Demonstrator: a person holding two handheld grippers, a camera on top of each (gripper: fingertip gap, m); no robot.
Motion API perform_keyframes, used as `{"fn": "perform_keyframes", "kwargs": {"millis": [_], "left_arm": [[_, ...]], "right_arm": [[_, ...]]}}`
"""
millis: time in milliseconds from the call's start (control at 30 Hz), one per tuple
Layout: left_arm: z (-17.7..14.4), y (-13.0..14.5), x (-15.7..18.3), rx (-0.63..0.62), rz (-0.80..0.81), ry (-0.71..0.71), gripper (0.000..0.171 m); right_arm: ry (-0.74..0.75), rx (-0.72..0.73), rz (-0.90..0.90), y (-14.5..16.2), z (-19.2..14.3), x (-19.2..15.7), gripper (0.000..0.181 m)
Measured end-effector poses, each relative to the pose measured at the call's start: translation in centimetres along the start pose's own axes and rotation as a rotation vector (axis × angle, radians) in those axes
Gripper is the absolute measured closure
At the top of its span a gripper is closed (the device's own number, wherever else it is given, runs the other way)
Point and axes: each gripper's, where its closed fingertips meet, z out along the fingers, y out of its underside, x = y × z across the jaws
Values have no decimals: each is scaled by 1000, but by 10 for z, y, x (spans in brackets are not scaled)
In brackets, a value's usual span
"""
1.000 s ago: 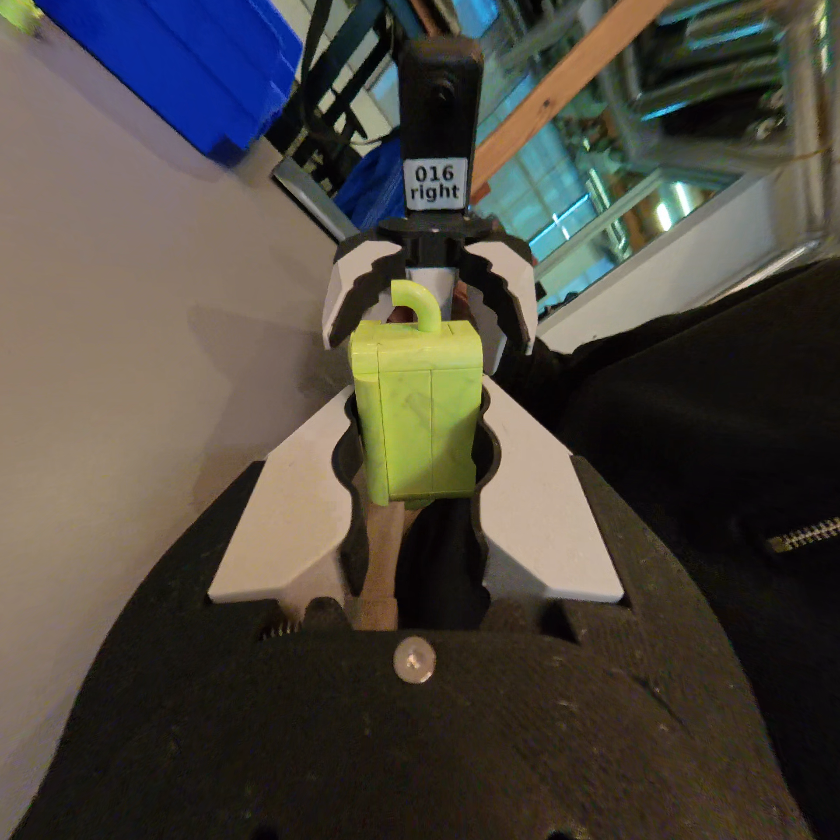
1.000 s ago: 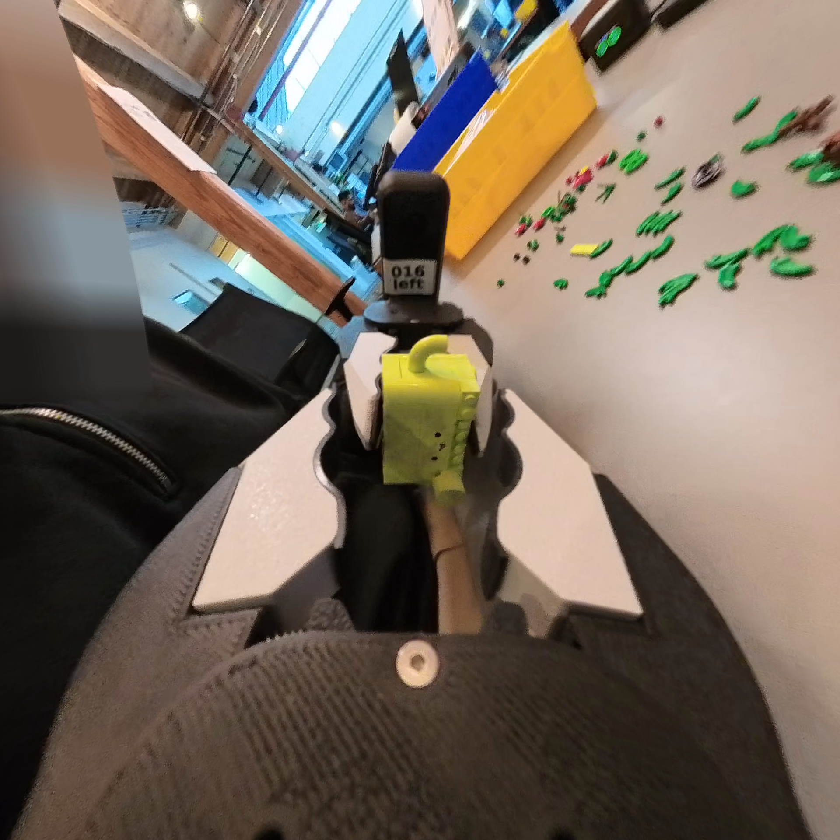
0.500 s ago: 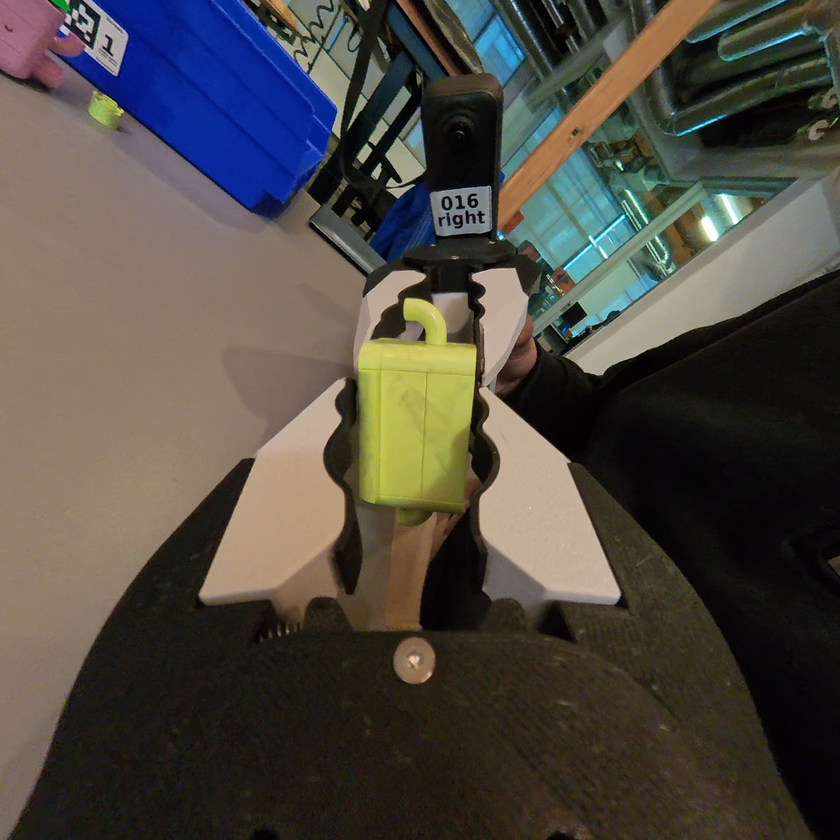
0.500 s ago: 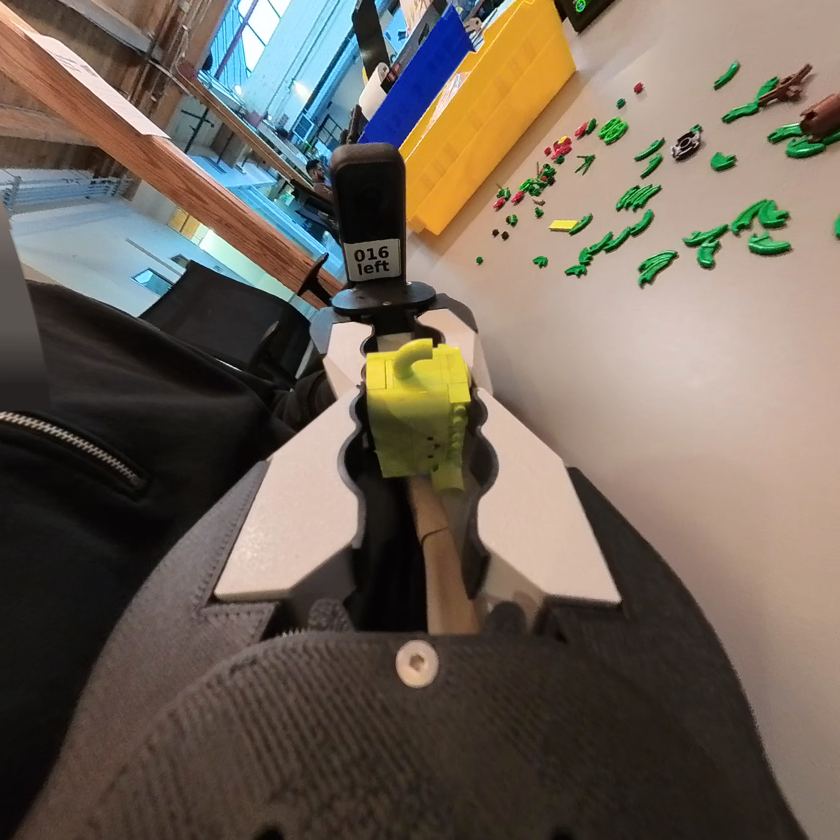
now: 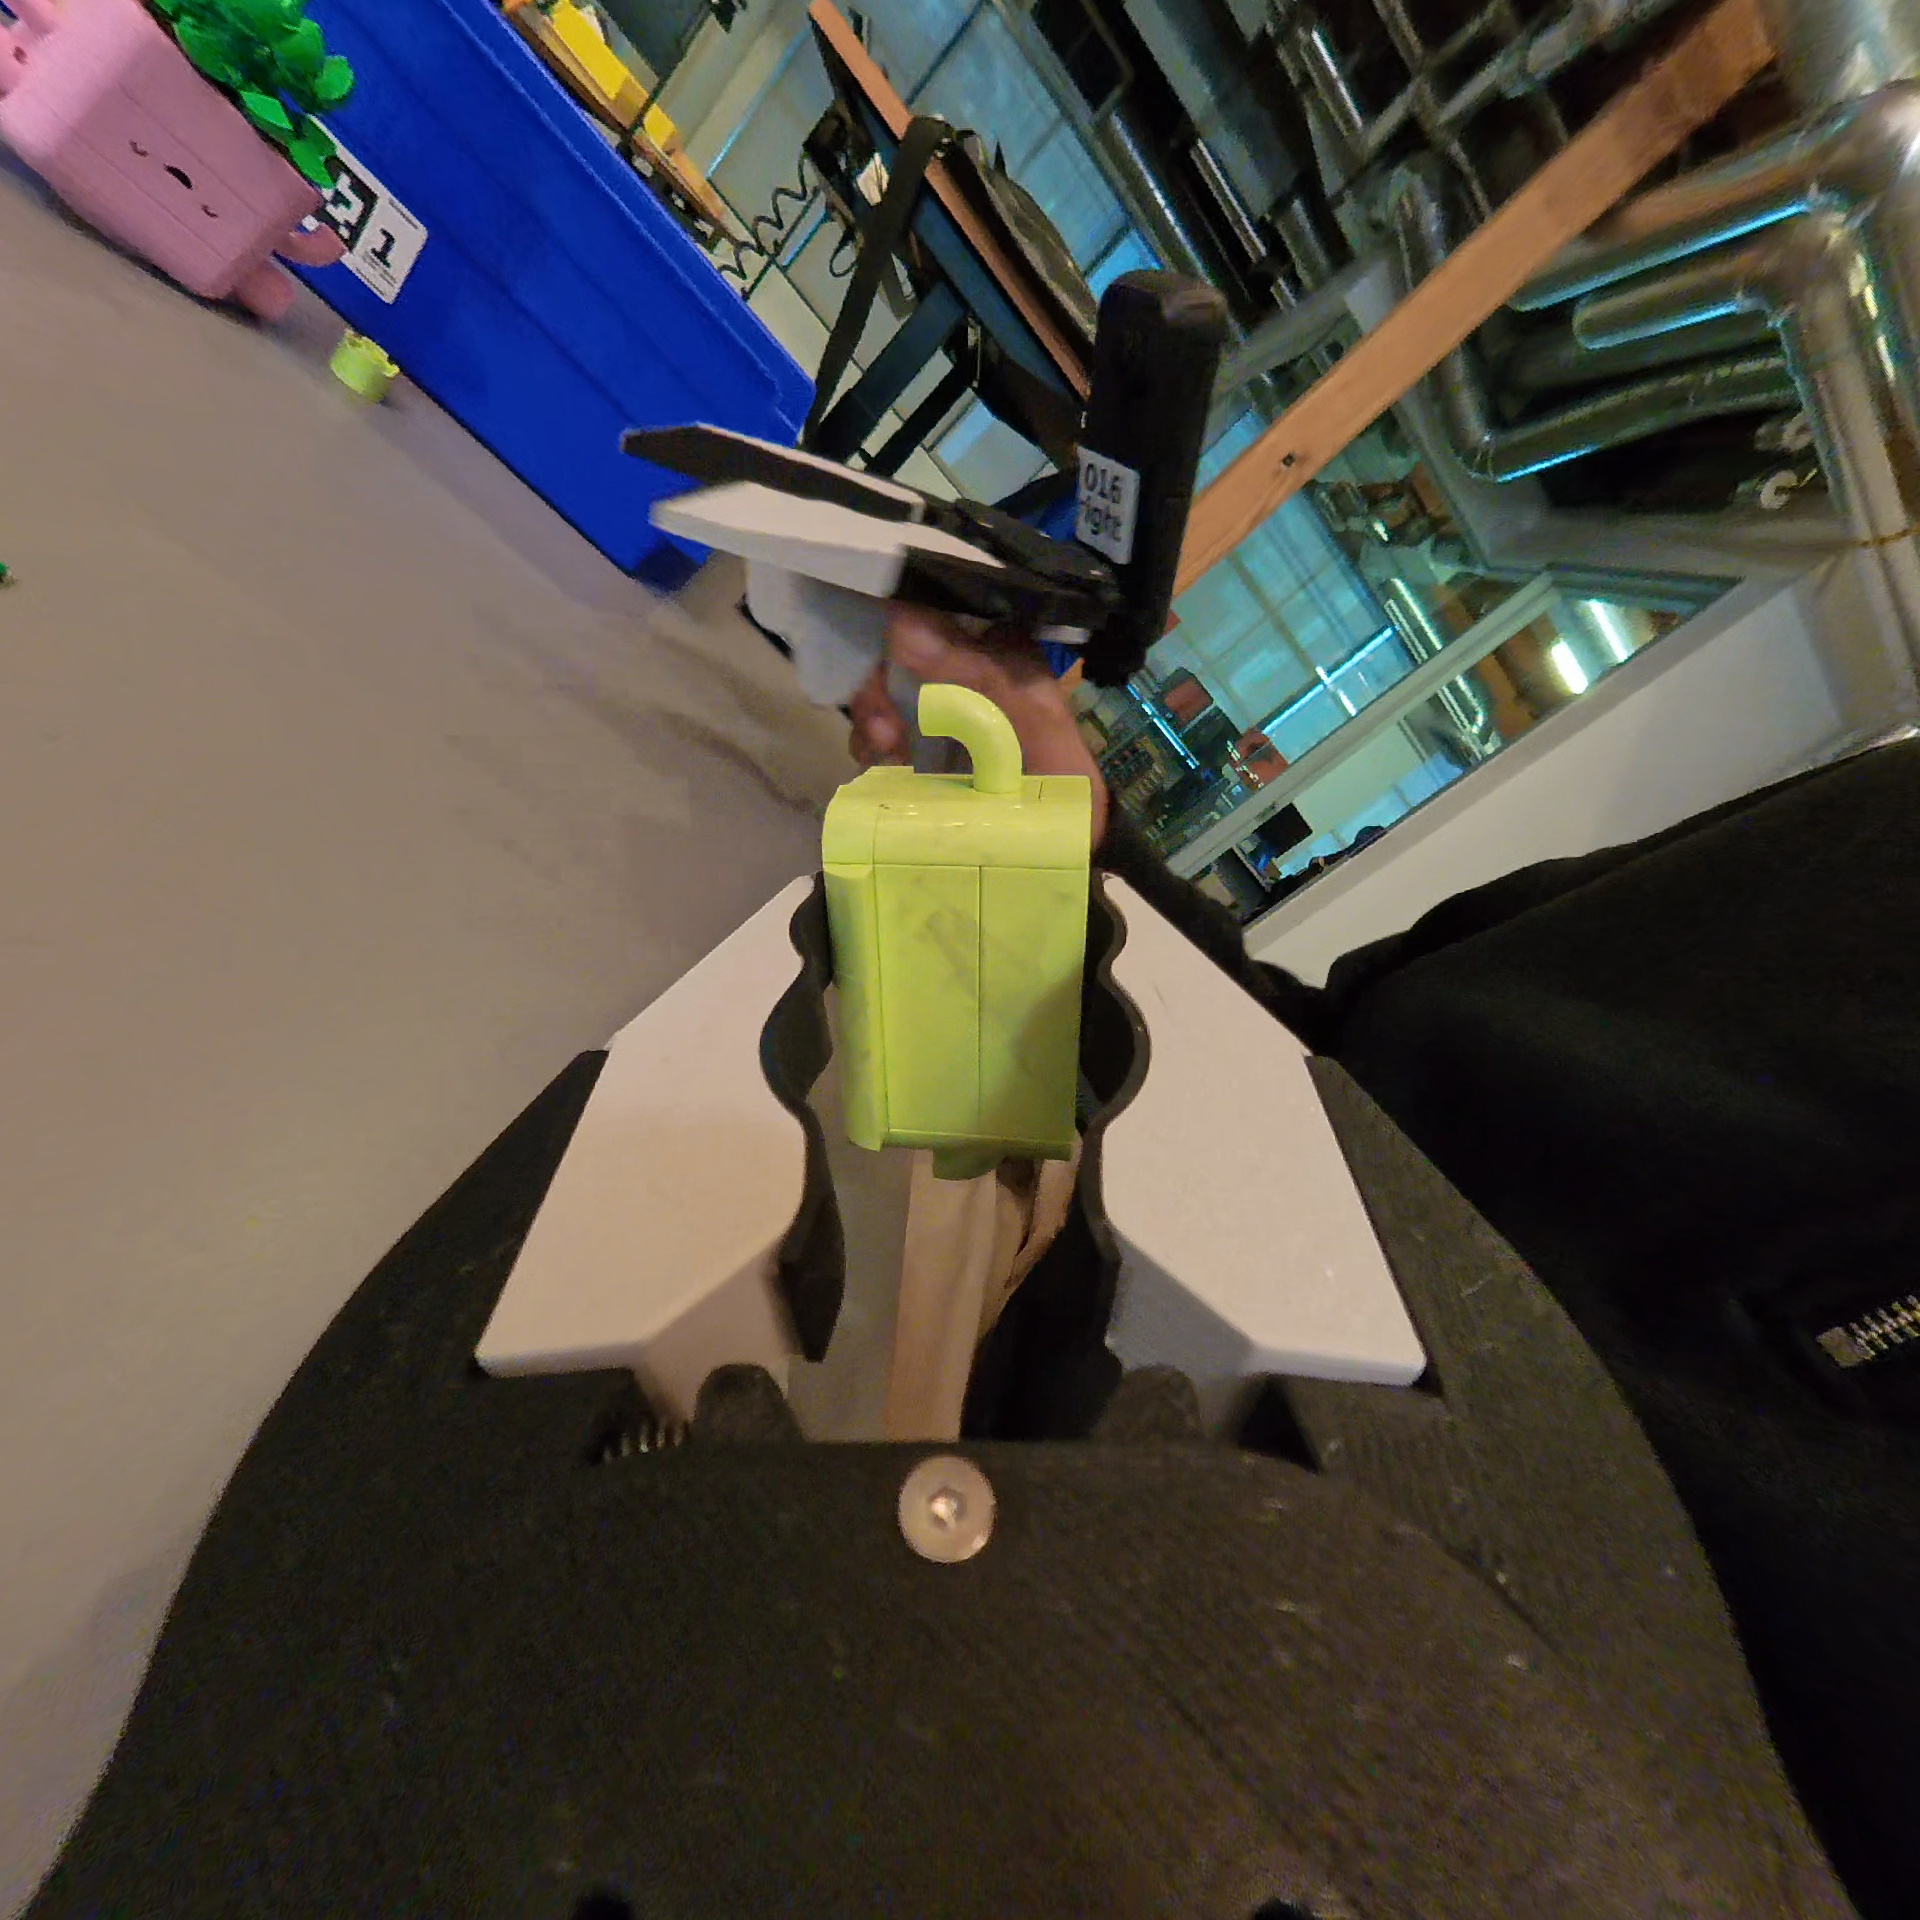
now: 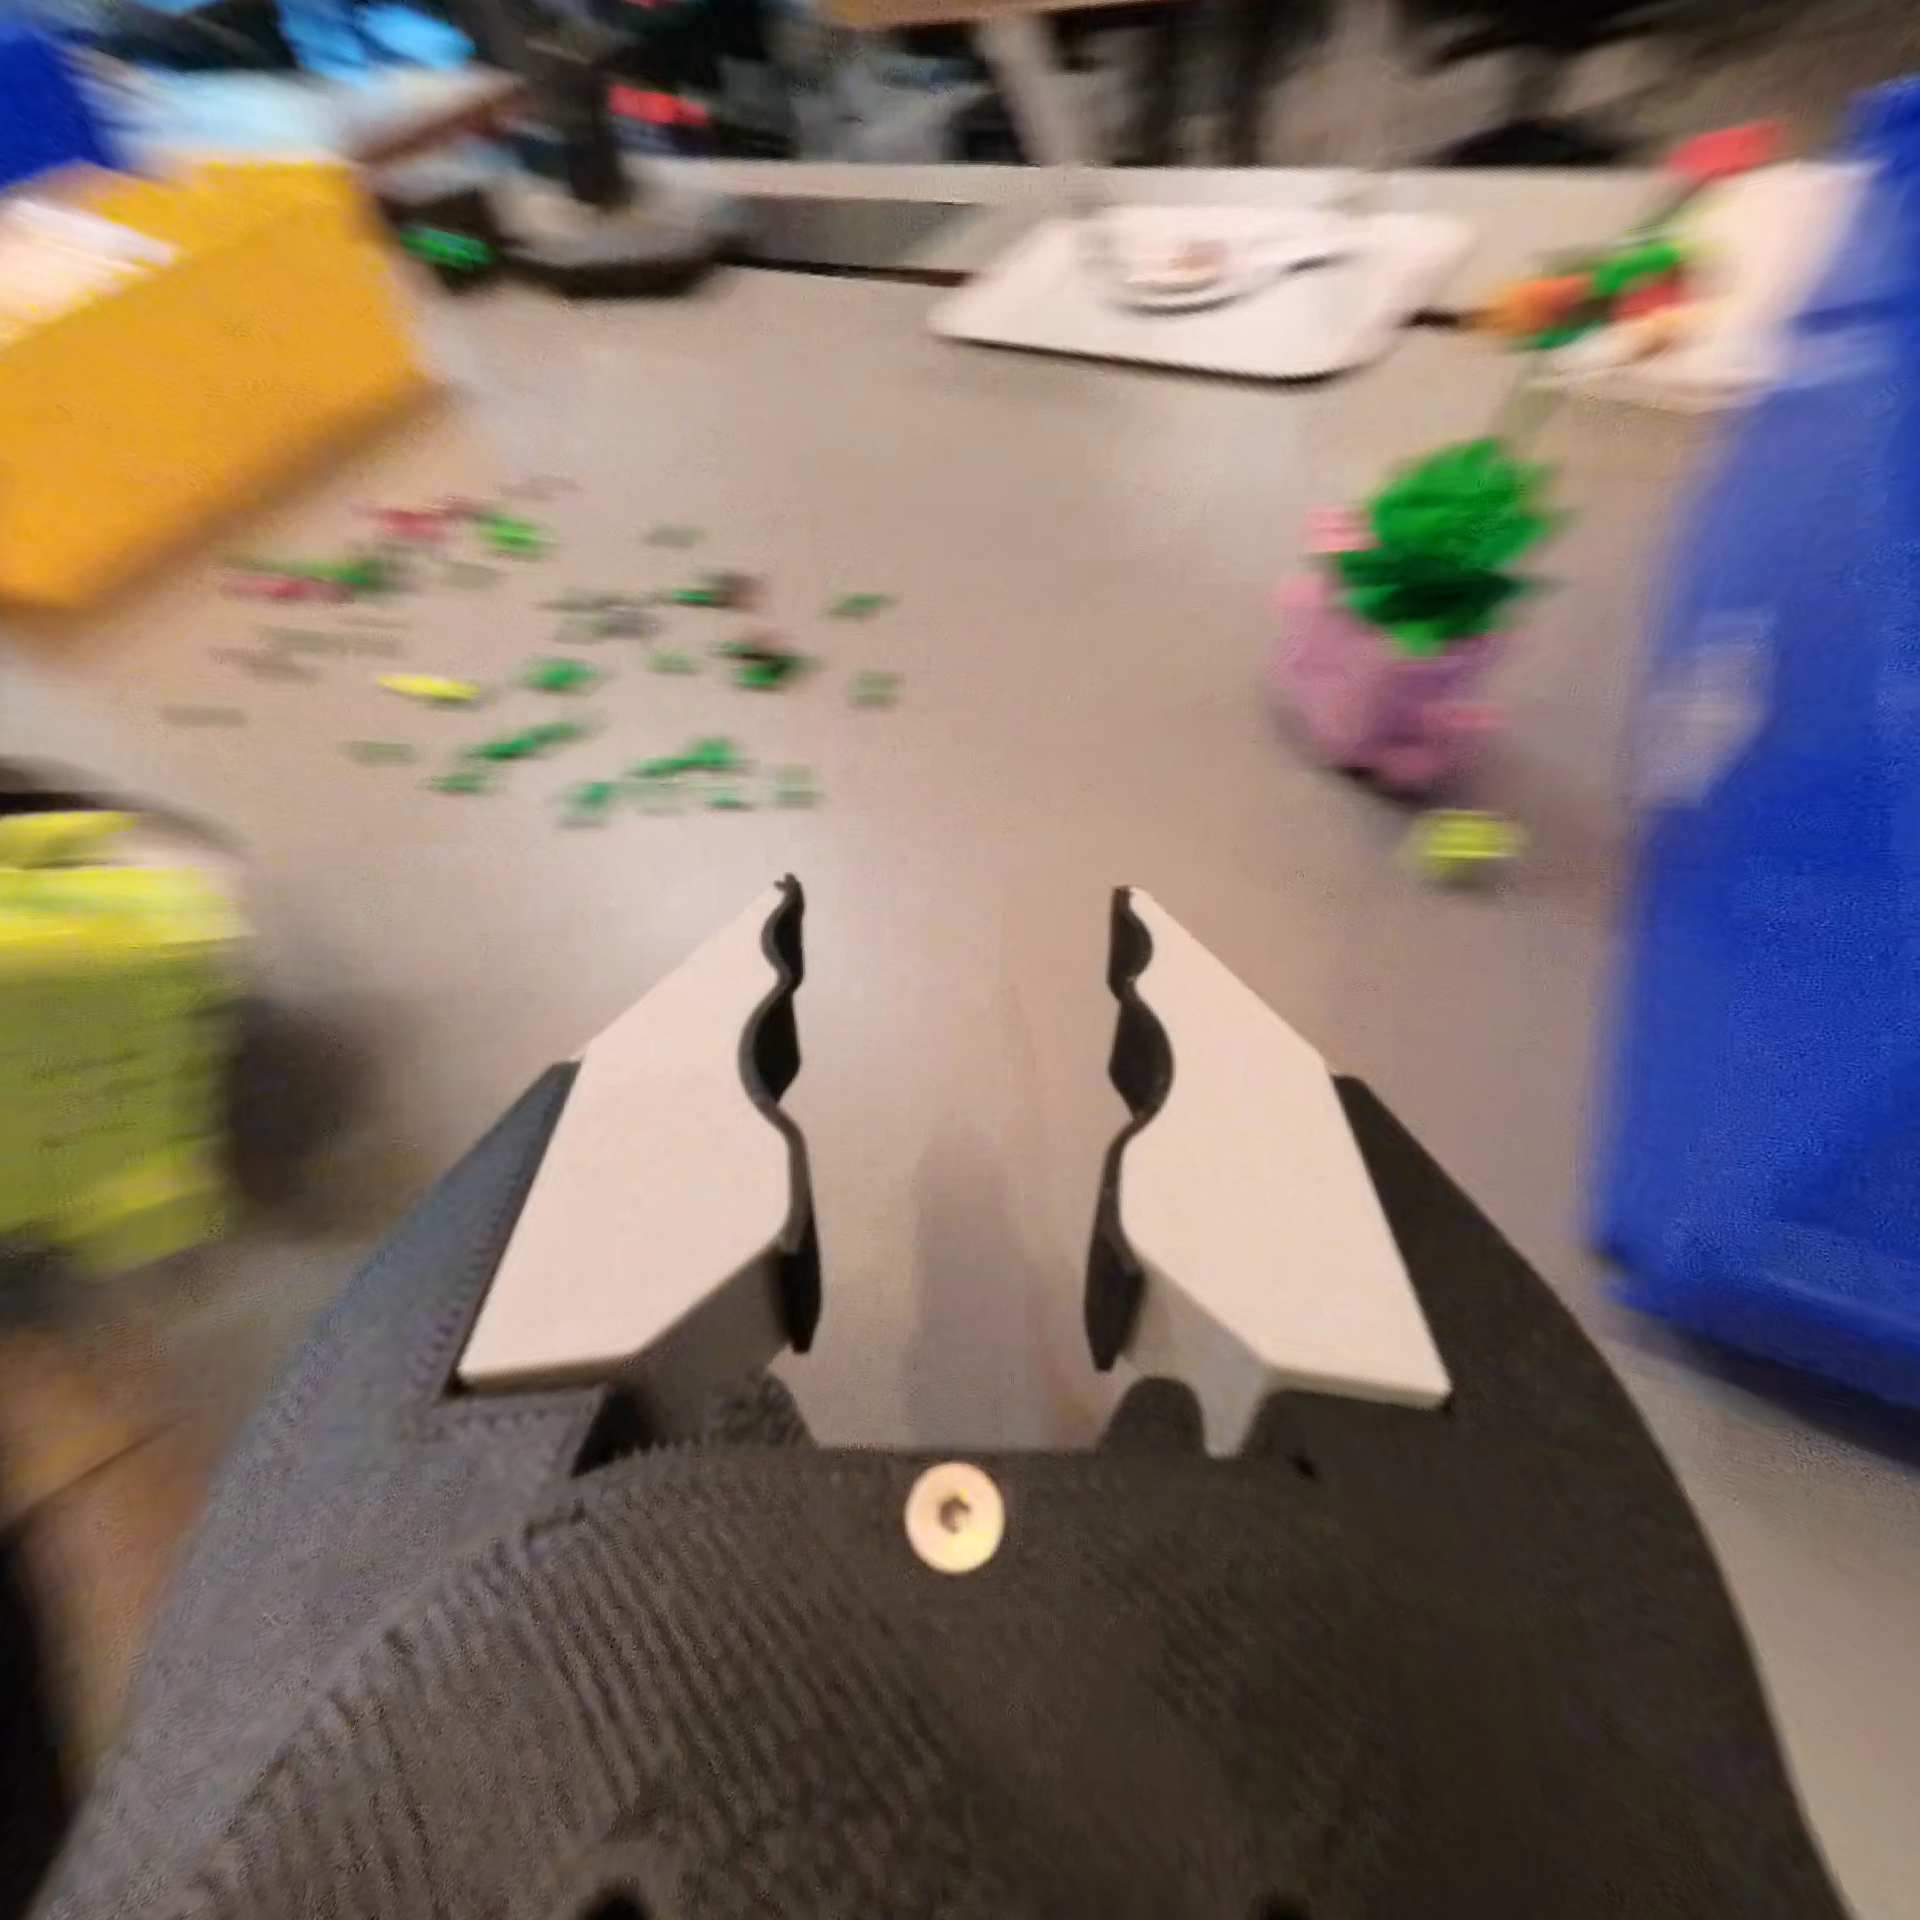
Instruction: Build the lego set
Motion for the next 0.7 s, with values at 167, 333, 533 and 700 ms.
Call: {"fn": "perform_keyframes", "kwargs": {"millis": [167,333,533,700], "left_arm": [[-1,-2,-3,14,-21,-1,127],[-2,-4,-3,25,-46,16,127],[-2,-2,-3,17,-40,13,128],[-4,-4,-2,31,-50,23,127]], "right_arm": [[369,-100,30,19,31,67,117],[448,-216,-13,22,56,92,114],[377,-253,91,23,76,99,134],[139,-206,123,22,72,57,169]]}}
